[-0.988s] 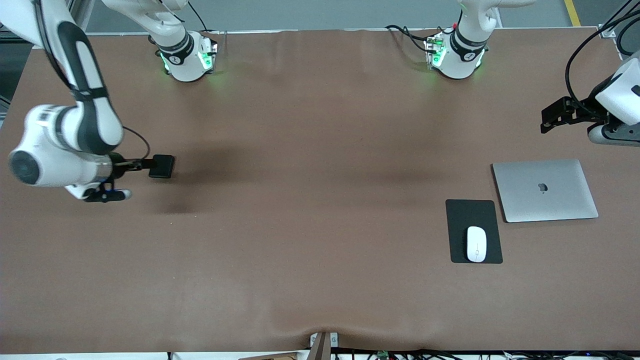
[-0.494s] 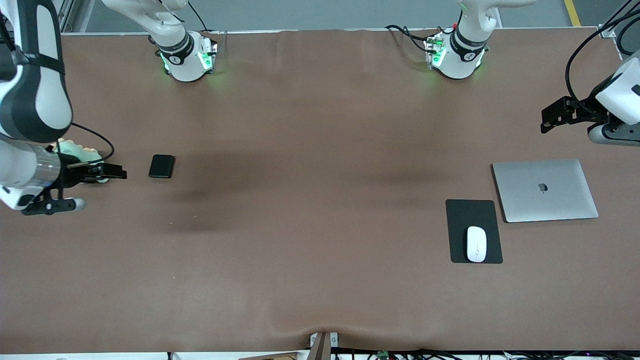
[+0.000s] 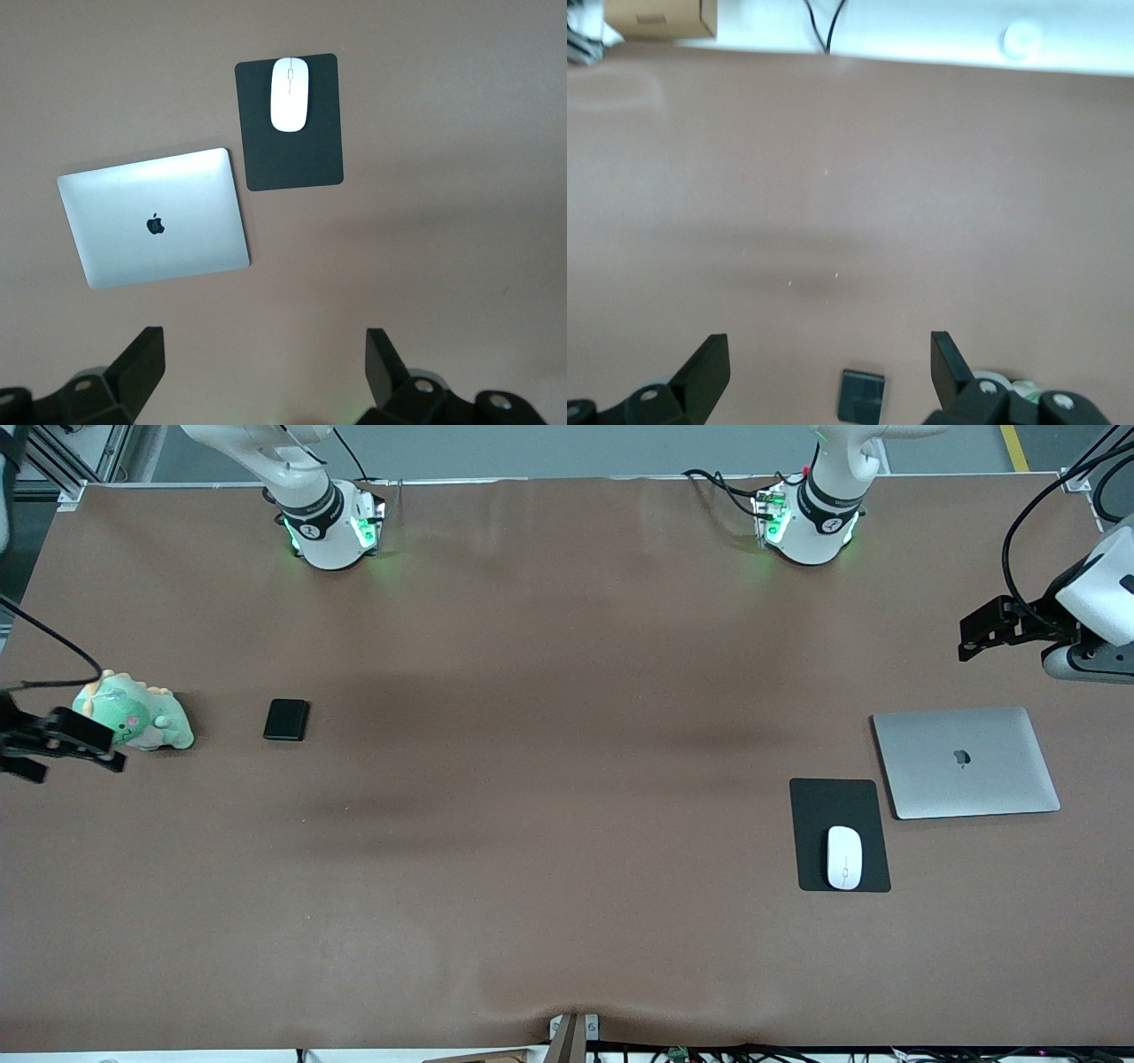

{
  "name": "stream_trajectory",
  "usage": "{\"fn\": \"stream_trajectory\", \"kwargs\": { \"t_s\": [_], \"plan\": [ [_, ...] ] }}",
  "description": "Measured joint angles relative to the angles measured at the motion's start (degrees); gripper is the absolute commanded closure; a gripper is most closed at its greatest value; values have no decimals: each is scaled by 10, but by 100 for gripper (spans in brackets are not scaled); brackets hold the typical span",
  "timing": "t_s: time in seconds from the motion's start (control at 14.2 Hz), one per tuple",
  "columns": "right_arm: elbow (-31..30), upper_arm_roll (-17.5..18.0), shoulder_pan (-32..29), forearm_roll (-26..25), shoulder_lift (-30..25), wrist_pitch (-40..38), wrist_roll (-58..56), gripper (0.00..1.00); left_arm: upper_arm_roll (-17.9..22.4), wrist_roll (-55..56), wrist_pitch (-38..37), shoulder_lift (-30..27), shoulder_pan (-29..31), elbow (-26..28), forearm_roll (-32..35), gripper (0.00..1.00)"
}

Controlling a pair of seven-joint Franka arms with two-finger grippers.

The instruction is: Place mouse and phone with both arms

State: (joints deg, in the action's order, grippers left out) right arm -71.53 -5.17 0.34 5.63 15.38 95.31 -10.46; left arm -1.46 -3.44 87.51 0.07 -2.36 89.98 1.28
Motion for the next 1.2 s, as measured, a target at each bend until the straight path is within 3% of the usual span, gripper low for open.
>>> {"fn": "stream_trajectory", "kwargs": {
  "t_s": [0.28, 0.56, 1.2],
  "plan": [
    [19, 0, 2, -29, -14, -152, 34, 0, 0, 0, 0, 0, 0, 0, 0, 0],
    [19, -3, 2, -34, -42, -247, 40, 0, 0, 0, 0, 0, 0, 0, 0, 0],
    [-68, -8, 20, -56, -99, -261, 43, 0, 1, 0, 0, 0, 1, 0, 0, 0]
  ]
}}
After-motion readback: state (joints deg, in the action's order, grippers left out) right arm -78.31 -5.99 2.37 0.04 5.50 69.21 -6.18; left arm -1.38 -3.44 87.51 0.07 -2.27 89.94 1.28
